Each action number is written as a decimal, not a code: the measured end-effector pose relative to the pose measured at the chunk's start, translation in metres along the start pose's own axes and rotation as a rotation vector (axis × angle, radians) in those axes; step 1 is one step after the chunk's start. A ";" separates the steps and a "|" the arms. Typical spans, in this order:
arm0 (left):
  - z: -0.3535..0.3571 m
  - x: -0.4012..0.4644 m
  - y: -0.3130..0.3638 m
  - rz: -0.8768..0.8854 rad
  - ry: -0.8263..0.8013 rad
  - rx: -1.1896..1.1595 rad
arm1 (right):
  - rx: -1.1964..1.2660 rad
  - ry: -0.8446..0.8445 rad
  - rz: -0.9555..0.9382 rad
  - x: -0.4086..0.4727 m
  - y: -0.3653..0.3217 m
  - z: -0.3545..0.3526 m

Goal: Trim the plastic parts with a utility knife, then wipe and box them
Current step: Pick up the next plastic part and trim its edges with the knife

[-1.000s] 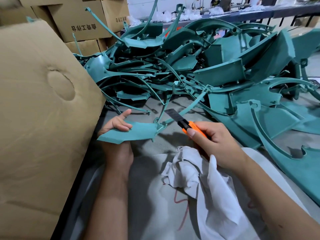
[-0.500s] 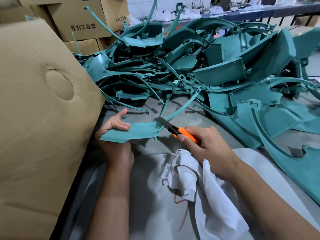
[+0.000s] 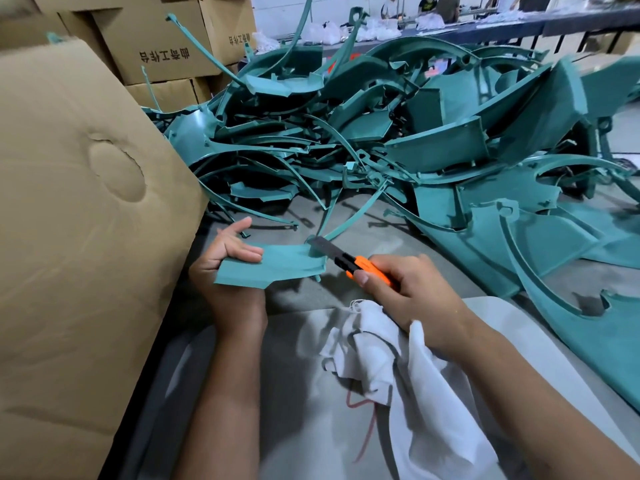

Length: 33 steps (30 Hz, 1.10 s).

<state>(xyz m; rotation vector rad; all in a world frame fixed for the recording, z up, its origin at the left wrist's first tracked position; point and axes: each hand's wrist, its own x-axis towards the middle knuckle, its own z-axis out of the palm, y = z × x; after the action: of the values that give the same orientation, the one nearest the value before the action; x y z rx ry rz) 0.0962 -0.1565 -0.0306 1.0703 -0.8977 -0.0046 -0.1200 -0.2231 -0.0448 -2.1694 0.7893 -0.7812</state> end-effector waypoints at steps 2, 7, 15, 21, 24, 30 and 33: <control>0.002 -0.001 0.000 -0.003 0.069 -0.027 | -0.002 -0.027 -0.028 0.000 -0.001 -0.001; 0.001 0.000 -0.005 -0.008 0.131 -0.054 | 0.111 -0.194 -0.140 -0.004 -0.007 -0.003; 0.001 0.000 0.002 0.039 0.068 -0.059 | -0.073 0.020 -0.063 0.004 0.006 0.001; 0.002 -0.002 0.001 0.023 0.058 -0.064 | -0.012 -0.006 -0.113 0.003 0.007 -0.001; 0.001 -0.002 0.000 0.062 0.037 -0.057 | -0.125 0.071 -0.066 0.006 0.008 0.000; 0.002 -0.002 -0.012 -0.002 0.127 -0.065 | 0.036 -0.099 -0.165 0.000 -0.002 0.002; 0.003 -0.004 -0.019 0.019 0.138 -0.030 | -0.059 0.062 -0.141 0.003 -0.001 0.009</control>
<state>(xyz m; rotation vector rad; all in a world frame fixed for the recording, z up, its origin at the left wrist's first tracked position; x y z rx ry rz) 0.0994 -0.1671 -0.0475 1.0214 -0.7815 0.0706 -0.1114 -0.2208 -0.0481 -2.2826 0.7040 -0.9104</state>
